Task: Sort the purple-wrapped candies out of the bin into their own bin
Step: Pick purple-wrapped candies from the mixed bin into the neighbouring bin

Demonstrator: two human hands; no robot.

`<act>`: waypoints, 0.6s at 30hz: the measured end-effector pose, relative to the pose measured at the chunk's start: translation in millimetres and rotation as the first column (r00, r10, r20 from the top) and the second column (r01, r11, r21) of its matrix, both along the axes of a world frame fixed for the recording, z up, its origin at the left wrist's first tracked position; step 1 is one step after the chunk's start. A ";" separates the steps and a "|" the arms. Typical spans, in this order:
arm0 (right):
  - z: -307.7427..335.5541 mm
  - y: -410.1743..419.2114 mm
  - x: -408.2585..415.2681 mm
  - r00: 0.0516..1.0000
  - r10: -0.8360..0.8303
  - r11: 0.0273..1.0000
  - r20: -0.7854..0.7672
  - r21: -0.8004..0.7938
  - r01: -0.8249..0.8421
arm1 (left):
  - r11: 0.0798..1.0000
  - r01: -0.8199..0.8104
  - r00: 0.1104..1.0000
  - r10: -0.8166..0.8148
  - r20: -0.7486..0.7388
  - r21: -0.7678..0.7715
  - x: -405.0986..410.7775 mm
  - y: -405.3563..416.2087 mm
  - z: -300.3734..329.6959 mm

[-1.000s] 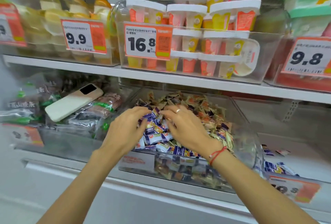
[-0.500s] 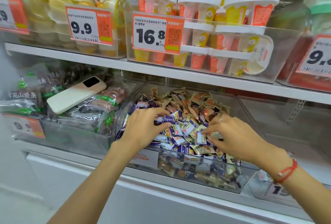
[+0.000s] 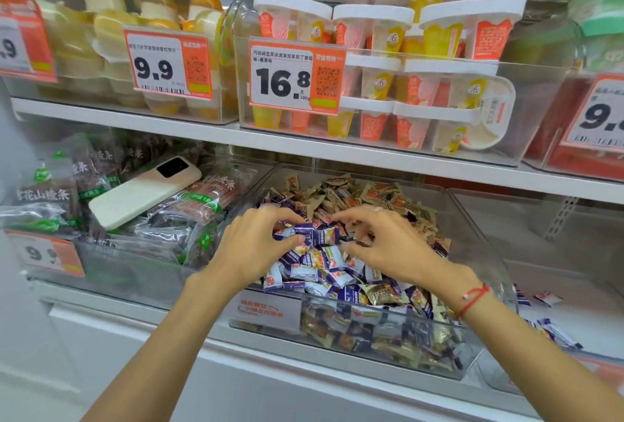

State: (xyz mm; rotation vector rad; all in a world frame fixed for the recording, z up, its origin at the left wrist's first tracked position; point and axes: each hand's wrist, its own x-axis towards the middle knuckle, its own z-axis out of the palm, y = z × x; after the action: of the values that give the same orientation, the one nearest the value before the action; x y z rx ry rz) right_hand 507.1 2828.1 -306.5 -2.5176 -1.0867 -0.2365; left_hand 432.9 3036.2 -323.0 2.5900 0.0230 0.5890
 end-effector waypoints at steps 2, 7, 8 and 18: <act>0.8 12.4 2.4 0.993 0.038 0.970 -0.113 -0.236 -0.064 | 1.000 0.000 1.000 0.000 -0.002 -0.021 -1.1 -1.0 2.4; -1.5 26.2 -3.1 0.993 0.043 0.946 0.111 -0.323 -0.005 | 1.000 -0.021 1.000 0.020 -0.019 -0.018 -7.7 -2.0 11.8; -2.8 22.7 -3.9 0.987 0.047 0.958 0.154 -0.287 -0.001 | 1.000 -0.026 1.000 0.026 -0.017 -0.010 -9.2 -2.8 11.8; 8.1 -72.9 -37.6 0.967 -0.140 0.940 0.214 0.335 0.062 | 0.985 -0.049 0.938 0.102 0.331 -0.163 -13.4 -35.5 9.3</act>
State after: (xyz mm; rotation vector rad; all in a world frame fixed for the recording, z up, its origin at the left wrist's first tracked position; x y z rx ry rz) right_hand 469.6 2755.1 -298.3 -2.2860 -0.9117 -0.7010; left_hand 419.5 3000.7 -313.7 2.3166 0.0525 1.0139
